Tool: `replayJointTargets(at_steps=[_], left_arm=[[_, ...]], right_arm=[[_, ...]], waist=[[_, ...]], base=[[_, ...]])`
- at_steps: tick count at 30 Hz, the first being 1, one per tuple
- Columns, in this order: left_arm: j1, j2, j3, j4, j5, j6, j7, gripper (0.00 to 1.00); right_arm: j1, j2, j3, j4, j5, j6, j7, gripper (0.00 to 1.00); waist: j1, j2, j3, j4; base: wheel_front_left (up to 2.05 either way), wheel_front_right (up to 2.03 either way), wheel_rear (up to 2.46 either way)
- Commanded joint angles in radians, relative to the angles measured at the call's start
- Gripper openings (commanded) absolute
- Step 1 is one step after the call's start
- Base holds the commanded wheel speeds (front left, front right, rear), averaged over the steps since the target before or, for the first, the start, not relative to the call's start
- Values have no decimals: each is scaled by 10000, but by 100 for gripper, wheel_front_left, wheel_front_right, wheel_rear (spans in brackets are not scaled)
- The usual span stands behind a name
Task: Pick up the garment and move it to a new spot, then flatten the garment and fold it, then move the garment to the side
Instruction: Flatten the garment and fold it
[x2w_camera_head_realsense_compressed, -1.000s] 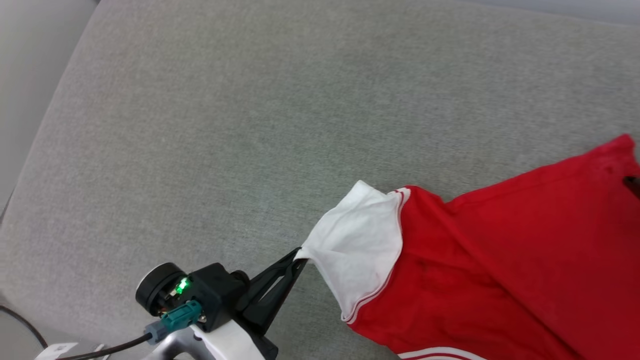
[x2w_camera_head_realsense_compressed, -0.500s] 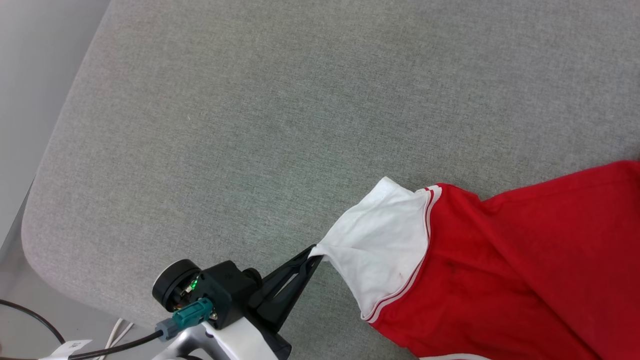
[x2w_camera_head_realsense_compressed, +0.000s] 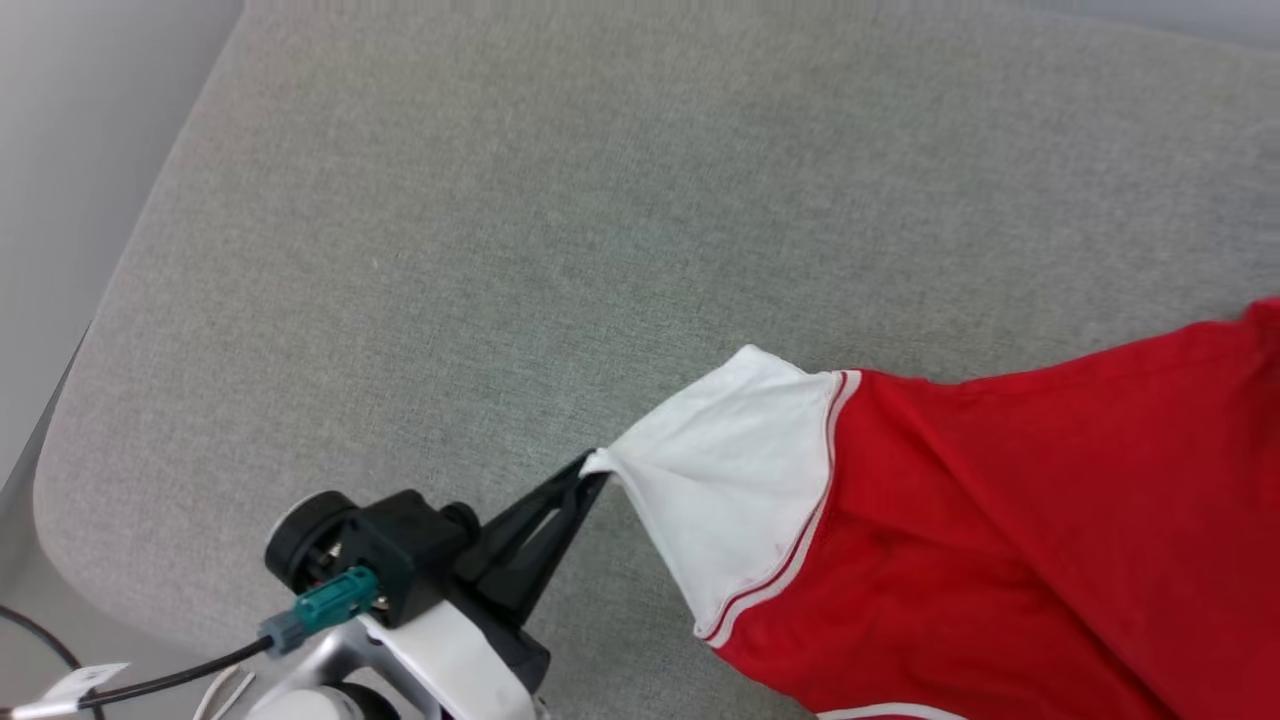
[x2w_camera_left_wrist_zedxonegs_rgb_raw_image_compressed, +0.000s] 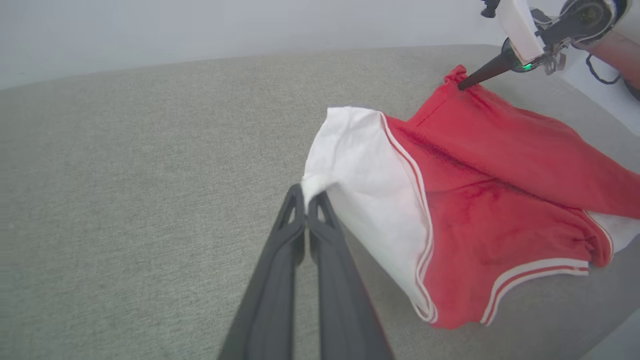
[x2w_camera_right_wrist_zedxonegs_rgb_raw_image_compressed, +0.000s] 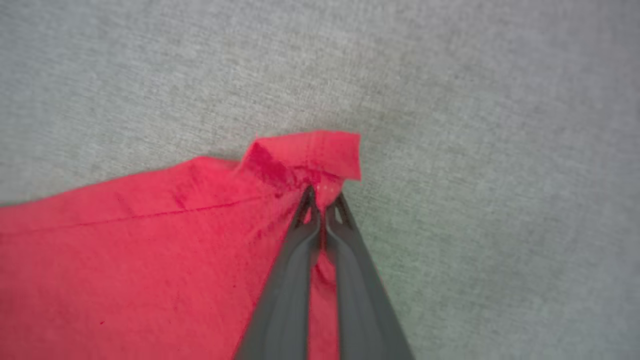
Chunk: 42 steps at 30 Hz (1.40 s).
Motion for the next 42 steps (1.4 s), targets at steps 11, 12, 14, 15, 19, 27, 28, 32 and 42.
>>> replayJointTargets(at_steps=[11, 12, 14, 15, 19, 27, 28, 32, 42], left_arm=[[-712, 906, 1087, -636, 108, 466, 185, 0], [-836, 972, 1204, -716, 121, 513, 213, 0], [-1075, 1175, 1433, -864, 135, 483, 300, 0], [-1234, 1246, 1537, -968, 120, 445, 324, 0], [-1826, 1598, 2113, -1257, -24, 401, 495, 0], [-3330, 2002, 3194, -1563, -168, 329, 689, 0], [-3543, 2019, 3296, -1591, -177, 299, 694, 0], [-4310, 1993, 3716, -1588, -291, 298, 697, 0], [-5723, 1673, 4366, -964, -311, 248, 252, 0]], right_arm=[[-548, -117, 14, -925, 1419, -8, -2408, 0], [-559, -145, 51, -1093, 1523, -8, -2533, 0], [-611, -153, 63, -1447, 1756, -8, -2788, 0], [-630, -200, 71, -1645, 1818, -8, -2859, 0], [-658, -217, 194, -2508, 2070, -6, -3061, 0], [-978, -6, -91, -4036, 2339, -6, -3392, 0], [-1023, 20, -123, -4167, 2363, -6, -3426, 0], [-1274, 114, -215, -4578, 2442, -6, -3648, 0], [-1984, 188, -438, -4837, 2322, -6, -4317, 0]], waist=[[-1, 0, -2089, -1368], [-1, 0, -2219, -1476], [-1, 0, -2484, -1718], [-1, 0, -2573, -1822], [-1, 0, -2929, -2274], [-1, 0, -3241, -2947], [-1, 0, -3260, -3017], [-1, 0, -3257, -3266], [-1, 0, -2801, -3725]], base=[[0, 0, 0], [0, 0, 0], [0, 0, 0], [0, 0, 0], [0, 0, 0], [0, 0, 0], [0, 0, 0], [0, 0, 0], [0, 0, 0]])
